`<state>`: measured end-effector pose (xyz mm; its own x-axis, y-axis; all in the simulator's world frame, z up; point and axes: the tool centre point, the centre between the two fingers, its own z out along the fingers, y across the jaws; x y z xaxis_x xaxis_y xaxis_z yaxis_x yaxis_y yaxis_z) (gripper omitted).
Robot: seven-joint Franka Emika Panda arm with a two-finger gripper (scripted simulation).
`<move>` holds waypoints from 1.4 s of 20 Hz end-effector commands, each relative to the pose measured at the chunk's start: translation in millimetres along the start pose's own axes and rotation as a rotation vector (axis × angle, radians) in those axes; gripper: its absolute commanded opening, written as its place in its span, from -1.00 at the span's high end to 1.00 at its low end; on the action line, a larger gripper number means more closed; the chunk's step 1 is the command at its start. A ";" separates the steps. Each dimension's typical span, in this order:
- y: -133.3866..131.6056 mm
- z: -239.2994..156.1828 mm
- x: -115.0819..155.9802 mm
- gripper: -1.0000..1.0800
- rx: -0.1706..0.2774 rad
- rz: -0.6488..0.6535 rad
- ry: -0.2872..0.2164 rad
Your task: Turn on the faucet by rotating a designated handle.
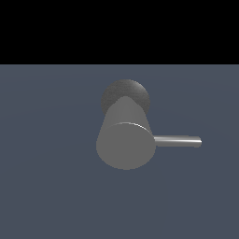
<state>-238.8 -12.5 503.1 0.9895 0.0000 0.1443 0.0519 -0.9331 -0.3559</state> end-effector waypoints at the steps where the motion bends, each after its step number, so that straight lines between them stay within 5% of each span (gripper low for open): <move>1: 2.3 -11.2 4.3 1.00 0.091 0.002 0.061; 14: 42.9 -81.7 23.5 1.00 0.588 0.062 0.411; 28: 148.3 -130.9 31.9 1.00 1.087 0.260 0.766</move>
<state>-218.0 -183.9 578.8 0.7042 -0.6250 0.3369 0.2954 -0.1736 -0.9395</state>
